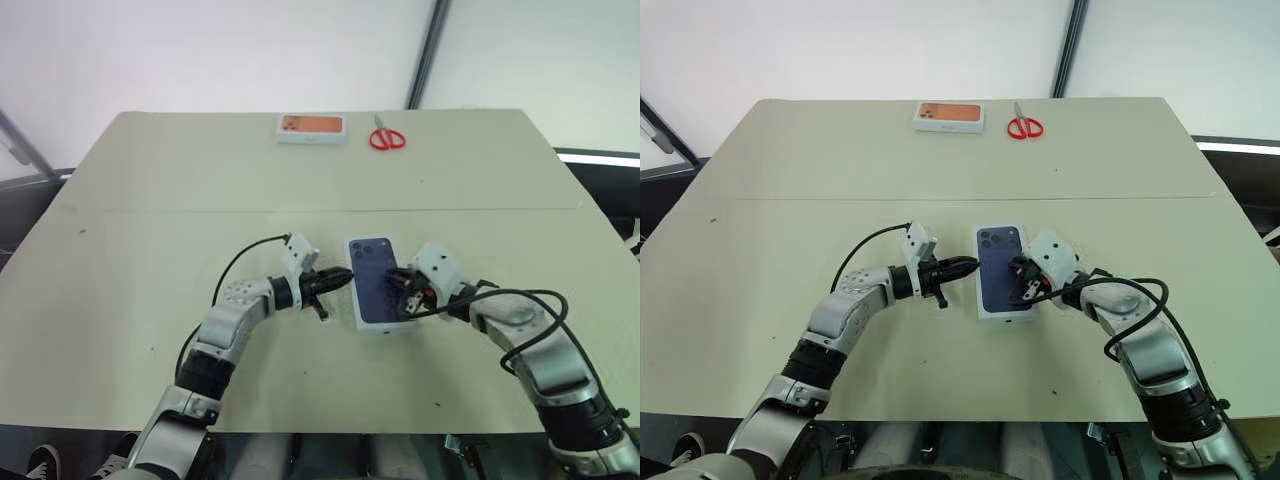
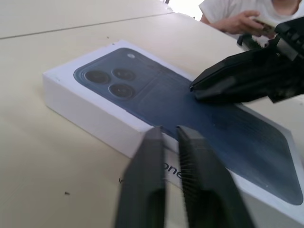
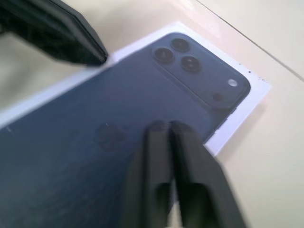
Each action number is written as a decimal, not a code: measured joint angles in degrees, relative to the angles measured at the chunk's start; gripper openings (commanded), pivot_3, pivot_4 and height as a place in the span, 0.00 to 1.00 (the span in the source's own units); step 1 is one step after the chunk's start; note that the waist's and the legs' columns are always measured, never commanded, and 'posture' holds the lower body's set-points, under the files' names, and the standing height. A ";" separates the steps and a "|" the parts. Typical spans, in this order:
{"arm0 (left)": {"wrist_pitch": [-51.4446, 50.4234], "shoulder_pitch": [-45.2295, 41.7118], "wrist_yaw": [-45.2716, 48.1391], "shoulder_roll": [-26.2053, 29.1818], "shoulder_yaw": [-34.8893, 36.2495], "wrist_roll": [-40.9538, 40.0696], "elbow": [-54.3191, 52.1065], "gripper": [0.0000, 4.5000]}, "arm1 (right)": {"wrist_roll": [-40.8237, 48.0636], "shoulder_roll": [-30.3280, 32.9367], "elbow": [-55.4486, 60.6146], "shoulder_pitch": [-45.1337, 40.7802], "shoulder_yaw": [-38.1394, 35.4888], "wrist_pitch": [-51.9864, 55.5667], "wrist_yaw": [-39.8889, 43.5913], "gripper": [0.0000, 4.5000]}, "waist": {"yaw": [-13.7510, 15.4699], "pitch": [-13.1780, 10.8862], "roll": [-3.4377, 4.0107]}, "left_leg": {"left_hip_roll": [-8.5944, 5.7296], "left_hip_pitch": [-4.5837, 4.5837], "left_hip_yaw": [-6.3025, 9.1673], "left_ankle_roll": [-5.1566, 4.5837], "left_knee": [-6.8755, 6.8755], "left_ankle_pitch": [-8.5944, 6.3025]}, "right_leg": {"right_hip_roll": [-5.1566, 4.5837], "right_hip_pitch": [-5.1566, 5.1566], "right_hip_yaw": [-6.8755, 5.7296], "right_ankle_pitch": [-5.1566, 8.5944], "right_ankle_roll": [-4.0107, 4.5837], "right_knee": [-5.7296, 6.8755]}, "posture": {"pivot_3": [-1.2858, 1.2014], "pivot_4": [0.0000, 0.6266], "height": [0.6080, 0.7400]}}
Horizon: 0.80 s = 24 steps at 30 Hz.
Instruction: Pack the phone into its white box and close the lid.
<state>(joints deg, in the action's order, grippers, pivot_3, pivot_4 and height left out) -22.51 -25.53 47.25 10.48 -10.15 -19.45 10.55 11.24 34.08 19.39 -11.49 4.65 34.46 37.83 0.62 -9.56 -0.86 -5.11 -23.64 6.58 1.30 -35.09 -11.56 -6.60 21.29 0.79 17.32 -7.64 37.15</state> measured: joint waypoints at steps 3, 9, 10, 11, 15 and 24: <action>-2.94 -0.28 0.74 2.19 3.22 -3.15 -2.72 0.77 | 3.36 -0.67 -0.21 -0.81 -3.72 -0.25 0.87 0.77 | -0.25 -0.04 0.04 | 0.00 -0.20 0.00 0.01 -0.01 0.01 | 0.00 0.21 0.01 -0.01 0.00 0.06 | 0.52 0.24 1.00; -4.26 1.32 3.76 10.14 7.20 -5.88 -9.90 0.99 | 5.84 0.74 1.88 2.11 -6.78 -5.28 4.06 0.99 | -0.22 -0.05 0.05 | 0.00 -0.19 -0.01 0.00 0.01 0.01 | 0.00 0.19 0.01 0.00 0.00 0.04 | 0.52 0.24 1.00; -4.13 2.56 4.07 11.53 7.64 -5.90 -10.42 0.99 | 6.04 0.75 1.95 3.04 -7.42 -6.09 4.28 0.99 | -0.25 -0.05 0.06 | 0.00 -0.19 -0.02 0.00 0.01 0.01 | -0.01 0.20 0.03 -0.01 0.00 0.04 | 0.52 0.24 1.00; -4.00 4.46 4.59 13.45 8.22 -5.88 -10.79 0.99 | 6.46 0.93 2.45 4.64 -8.59 -7.14 4.72 0.99 | -0.25 -0.05 0.06 | 0.00 -0.19 -0.02 0.00 0.01 0.00 | -0.02 0.20 0.04 0.00 0.00 0.04 | 0.52 0.24 1.00; -2.92 9.77 5.80 18.89 11.51 -5.83 -10.77 0.99 | 7.54 3.11 3.73 10.02 -12.16 -10.20 6.81 0.99 | -0.04 -0.09 0.08 | 0.00 -0.21 -0.02 0.00 0.01 0.00 | -0.09 0.23 0.03 0.00 0.02 0.03 | 0.52 0.24 1.00; 0.42 20.14 7.51 26.42 19.16 -6.18 -11.84 0.99 | 9.06 6.74 5.24 22.99 -21.23 -16.51 11.51 0.99 | 0.09 -0.11 0.10 | 0.05 -0.27 -0.03 -0.01 0.02 -0.03 | -0.21 0.25 0.10 0.11 0.22 -0.09 | 0.52 0.24 1.00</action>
<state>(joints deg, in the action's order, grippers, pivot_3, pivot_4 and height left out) -22.09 -5.40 54.76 36.90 9.00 -25.63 -1.29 20.30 40.82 24.63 11.49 -16.58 17.95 49.34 0.72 -9.66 -0.76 -5.07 -23.91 6.55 1.29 -35.07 -11.60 -6.81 21.53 0.89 17.43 -7.42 37.06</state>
